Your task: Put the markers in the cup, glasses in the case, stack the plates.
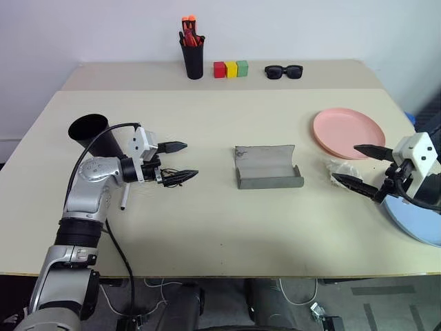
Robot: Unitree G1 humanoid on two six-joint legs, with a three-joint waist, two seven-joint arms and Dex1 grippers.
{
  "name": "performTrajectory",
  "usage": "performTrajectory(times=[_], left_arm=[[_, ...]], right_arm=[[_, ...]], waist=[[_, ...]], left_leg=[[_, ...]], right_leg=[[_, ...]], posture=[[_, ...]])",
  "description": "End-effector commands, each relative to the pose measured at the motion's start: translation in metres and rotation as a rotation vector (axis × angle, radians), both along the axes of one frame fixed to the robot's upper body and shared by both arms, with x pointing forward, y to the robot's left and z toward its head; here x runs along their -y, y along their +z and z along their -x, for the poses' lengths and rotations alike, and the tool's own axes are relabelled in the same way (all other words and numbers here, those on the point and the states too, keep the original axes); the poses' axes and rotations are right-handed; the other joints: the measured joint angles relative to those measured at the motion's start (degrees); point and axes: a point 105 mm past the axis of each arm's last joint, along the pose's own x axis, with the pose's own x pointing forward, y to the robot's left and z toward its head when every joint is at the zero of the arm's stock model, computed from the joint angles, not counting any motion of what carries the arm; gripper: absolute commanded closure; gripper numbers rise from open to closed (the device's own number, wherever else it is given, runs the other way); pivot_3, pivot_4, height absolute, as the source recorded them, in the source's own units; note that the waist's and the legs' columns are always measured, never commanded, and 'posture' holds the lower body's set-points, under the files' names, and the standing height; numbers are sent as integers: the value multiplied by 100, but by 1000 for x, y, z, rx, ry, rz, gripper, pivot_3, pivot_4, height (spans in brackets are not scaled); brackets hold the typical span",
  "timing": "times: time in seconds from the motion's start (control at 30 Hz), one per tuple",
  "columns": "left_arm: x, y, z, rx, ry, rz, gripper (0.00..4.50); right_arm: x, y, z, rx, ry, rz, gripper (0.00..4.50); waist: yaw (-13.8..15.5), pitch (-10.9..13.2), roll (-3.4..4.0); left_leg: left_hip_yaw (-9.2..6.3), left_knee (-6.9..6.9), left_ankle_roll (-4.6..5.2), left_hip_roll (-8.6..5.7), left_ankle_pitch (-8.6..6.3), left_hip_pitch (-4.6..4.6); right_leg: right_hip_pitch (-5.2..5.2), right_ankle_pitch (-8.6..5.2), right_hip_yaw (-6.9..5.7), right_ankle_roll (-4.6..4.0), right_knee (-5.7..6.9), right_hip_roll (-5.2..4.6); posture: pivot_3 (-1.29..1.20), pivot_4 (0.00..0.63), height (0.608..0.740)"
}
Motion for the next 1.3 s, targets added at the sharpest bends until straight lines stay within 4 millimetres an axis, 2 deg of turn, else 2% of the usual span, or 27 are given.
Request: performTrajectory(times=[0.03,0.33,0.43,0.57,0.73,0.87,0.93,1.17,1.3], left_arm=[[-2,13,-1,55,-12,-10,49],[-5,8,4,53,1,-12,49],[-9,13,2,68,13,-9,49],[-20,18,1,83,43,-14,49],[-40,24,1,92,87,-31,49],[-41,30,3,99,85,-37,49],[-36,30,4,107,88,-35,49],[-39,27,9,106,121,-9,49],[-37,26,9,89,127,14,49]], right_arm=[[-5,11,-6,79,12,10,0],[-4,15,-13,91,24,9,0],[-6,16,-14,93,31,10,0],[-12,15,-18,105,44,-2,0],[-30,15,-27,141,72,-25,0],[-39,13,-30,135,103,-44,0],[-38,13,-32,130,109,-48,0],[-43,17,-40,130,144,-51,0],[-41,17,-37,130,145,-53,0]], waist=[[-13,0,0],[3,0,0],[7,0,0],[-19,0,0],[-35,0,0],[11,0,0],[21,0,0],[-38,0,1],[-8,0,1]], left_leg=[[0,0,0,0,0,0],[0,0,0,0,0,-1],[0,0,0,0,0,0],[0,0,0,1,0,0],[0,0,0,2,0,2],[-1,0,0,1,0,-1],[-3,0,0,0,0,-3],[0,-1,0,3,0,1],[0,-1,0,2,0,-2]], right_leg=[[0,0,0,0,0,0],[0,1,0,0,-1,-1],[0,1,0,1,-1,0],[0,1,0,1,-1,1],[0,2,0,0,0,2],[-1,2,0,0,-1,0],[-1,3,-1,1,-2,-1],[-2,6,1,0,-3,2],[-2,6,0,0,-3,1]], posture=[[0,150,740],[0,150,740],[0,150,740],[0,150,740],[0,150,740],[0,150,740],[0,150,740],[0,150,740],[0,150,740]])
